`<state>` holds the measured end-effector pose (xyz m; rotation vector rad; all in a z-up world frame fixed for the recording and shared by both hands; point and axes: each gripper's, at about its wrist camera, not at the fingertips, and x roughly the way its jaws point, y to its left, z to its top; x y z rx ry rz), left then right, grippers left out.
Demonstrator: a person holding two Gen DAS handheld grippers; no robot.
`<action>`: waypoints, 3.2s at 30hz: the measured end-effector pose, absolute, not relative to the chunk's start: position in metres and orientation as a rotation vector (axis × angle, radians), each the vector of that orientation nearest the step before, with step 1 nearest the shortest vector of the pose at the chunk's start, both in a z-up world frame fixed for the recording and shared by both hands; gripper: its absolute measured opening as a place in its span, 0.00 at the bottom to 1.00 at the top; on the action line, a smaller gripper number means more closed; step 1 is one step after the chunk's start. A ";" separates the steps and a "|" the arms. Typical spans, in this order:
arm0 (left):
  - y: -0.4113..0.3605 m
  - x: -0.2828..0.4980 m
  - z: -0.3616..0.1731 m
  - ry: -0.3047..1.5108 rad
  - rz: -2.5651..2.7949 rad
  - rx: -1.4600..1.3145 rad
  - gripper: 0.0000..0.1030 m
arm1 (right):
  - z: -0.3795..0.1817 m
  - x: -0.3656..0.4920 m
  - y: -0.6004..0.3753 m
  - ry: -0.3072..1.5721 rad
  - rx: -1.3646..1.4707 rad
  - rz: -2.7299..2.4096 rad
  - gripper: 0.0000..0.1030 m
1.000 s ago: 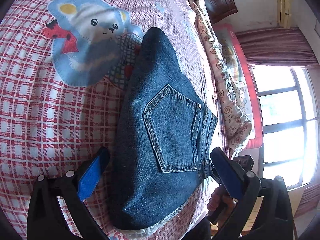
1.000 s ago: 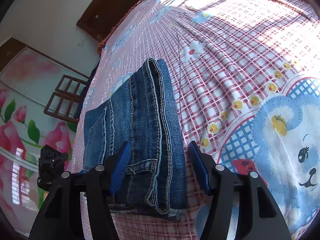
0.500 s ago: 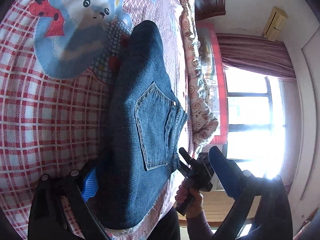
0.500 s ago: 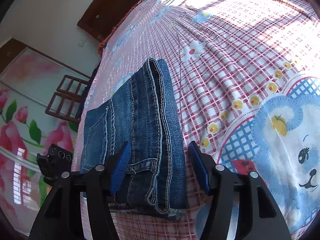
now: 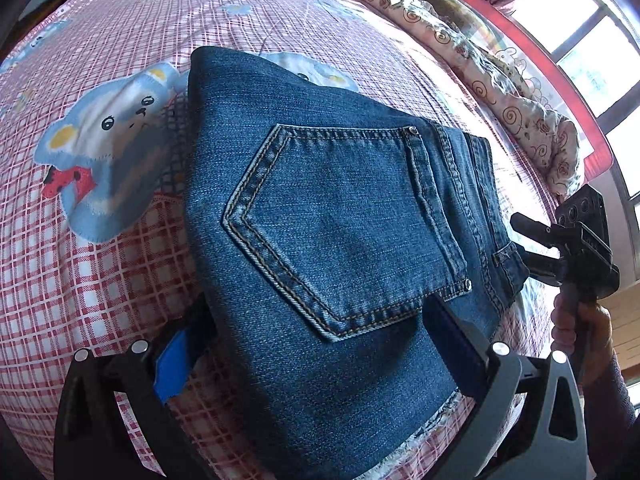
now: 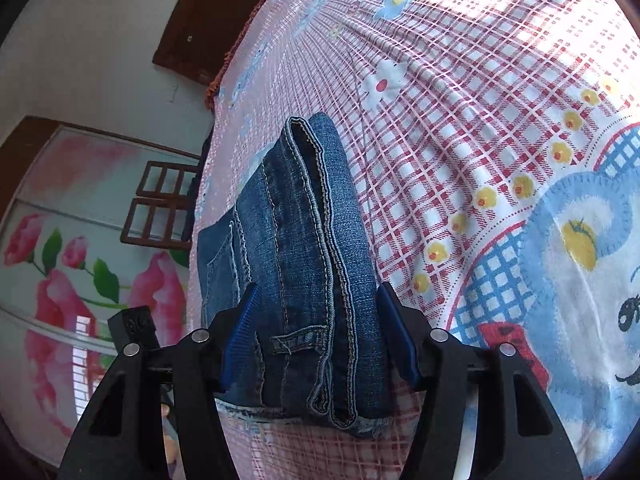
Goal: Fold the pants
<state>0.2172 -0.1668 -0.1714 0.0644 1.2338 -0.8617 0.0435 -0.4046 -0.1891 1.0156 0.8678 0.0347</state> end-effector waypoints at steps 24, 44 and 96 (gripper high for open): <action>-0.099 0.235 -0.169 1.311 -0.820 -0.280 0.12 | -0.143 0.051 -0.371 0.844 0.899 0.002 0.14; -0.056 0.239 -0.107 1.173 -0.841 -0.274 0.11 | -0.082 0.079 -0.343 0.812 0.717 0.080 0.14; -0.092 0.251 -0.124 1.060 -0.408 0.074 0.95 | -0.156 0.131 -0.368 0.926 0.838 -0.010 0.19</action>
